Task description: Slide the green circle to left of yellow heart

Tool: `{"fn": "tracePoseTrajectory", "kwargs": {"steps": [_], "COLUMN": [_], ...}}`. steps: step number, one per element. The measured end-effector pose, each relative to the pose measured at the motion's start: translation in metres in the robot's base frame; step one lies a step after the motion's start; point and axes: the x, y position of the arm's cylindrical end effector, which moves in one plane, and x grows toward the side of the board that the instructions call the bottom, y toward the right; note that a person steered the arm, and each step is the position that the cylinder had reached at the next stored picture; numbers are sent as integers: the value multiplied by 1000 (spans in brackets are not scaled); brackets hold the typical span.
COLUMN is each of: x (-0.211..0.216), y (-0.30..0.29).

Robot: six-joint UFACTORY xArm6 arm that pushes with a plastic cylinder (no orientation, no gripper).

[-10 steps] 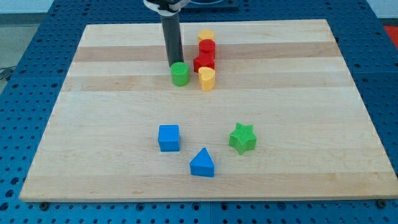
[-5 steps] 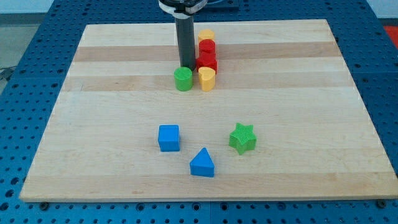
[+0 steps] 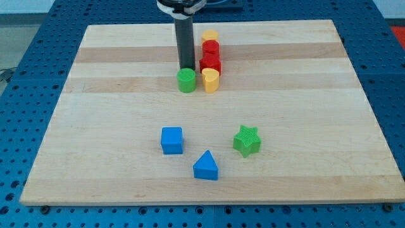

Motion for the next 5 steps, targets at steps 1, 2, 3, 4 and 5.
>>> {"fn": "tracePoseTrajectory", "kwargs": {"steps": [1,2,3,4,5], "x": [0,0,-14,-23,-21], "y": [-16,-16,-16,-16,-6]}}
